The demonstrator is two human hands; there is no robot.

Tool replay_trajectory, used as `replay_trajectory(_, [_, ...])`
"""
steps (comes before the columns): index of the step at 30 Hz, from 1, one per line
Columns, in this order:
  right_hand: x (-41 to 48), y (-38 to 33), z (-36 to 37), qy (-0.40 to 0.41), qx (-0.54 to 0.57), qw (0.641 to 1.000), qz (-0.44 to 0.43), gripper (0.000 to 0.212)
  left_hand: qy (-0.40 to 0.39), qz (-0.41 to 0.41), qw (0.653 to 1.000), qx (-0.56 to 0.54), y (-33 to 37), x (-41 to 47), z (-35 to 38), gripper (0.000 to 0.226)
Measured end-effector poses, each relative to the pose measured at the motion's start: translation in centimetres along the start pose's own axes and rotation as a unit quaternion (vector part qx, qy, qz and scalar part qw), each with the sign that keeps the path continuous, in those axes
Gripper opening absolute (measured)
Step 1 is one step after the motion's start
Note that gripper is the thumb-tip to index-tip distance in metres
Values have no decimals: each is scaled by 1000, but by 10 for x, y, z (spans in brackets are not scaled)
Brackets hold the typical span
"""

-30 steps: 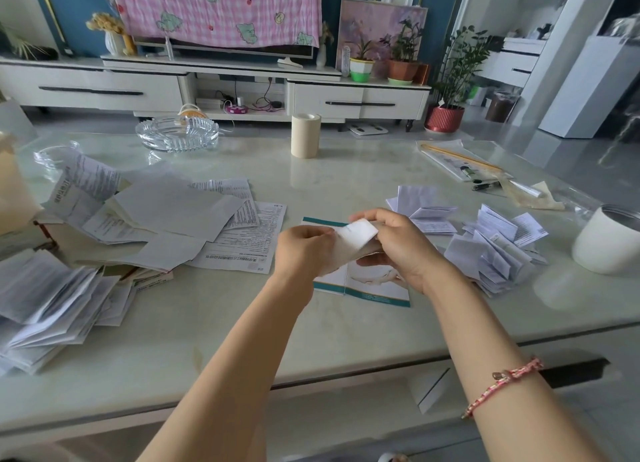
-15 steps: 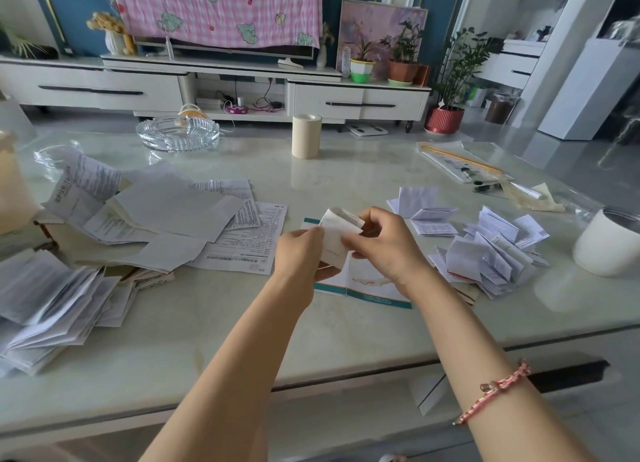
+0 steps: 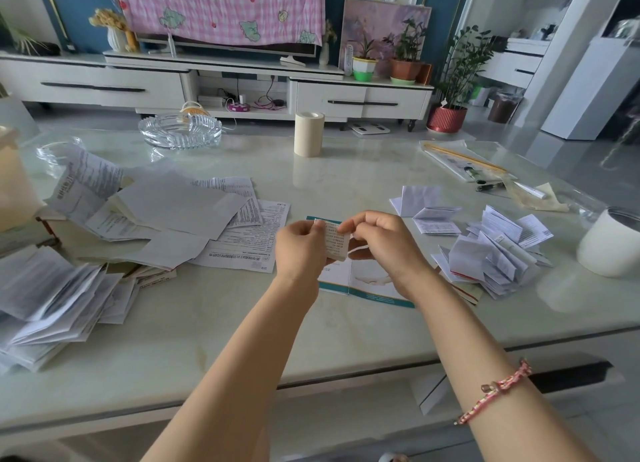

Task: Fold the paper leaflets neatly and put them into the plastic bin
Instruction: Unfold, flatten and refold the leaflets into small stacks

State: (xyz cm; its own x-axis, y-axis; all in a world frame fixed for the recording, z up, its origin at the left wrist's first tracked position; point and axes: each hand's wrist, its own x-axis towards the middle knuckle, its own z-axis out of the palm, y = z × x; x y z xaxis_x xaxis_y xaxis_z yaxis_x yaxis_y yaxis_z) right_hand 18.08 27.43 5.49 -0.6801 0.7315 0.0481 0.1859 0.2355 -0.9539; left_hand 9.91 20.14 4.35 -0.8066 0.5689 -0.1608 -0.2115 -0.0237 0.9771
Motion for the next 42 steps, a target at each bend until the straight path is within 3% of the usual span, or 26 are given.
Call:
replay_trajectory(5, [-1, 1, 0, -33, 43, 998, 22, 11, 19, 23, 999, 25, -1, 1, 1, 16])
replay_trajectory(8, [-1, 2, 0, -25, 71, 996, 39, 21, 27, 41, 997, 58, -1, 2, 2, 26])
replay_trajectory(11, [-2, -1, 1, -13, 78, 996, 49, 11, 49, 80, 990, 107, -2, 3, 3, 38])
replay_trajectory(18, [-2, -3, -2, 21, 74, 995, 71, 5, 86, 181, 934, 295, 1, -3, 3, 57])
replay_trajectory(21, [-3, -2, -3, -3, 96, 990, 99, 7, 93, 193, 932, 292, -2, -1, 6, 55])
replay_trajectory(26, [-9, -4, -1, -117, 101, 981, 118, 19, 124, 196, 936, 266, -1, 0, 9, 54])
replay_trajectory(30, [-5, -4, 1, -51, 55, 994, 80, 17, 103, 191, 946, 240, -4, 6, 9, 53])
replay_trajectory(34, [0, 2, -3, 46, 56, 995, 74, 20, 6, 136, 973, 185, -9, 8, 11, 33])
replay_trajectory(37, [1, 4, -13, 26, 77, 990, 113, 17, -46, 70, 987, 140, -12, 7, 13, 24])
replay_trajectory(42, [3, 5, -23, -3, 75, 988, 134, 14, -50, 26, 992, 114, -11, 6, 13, 18])
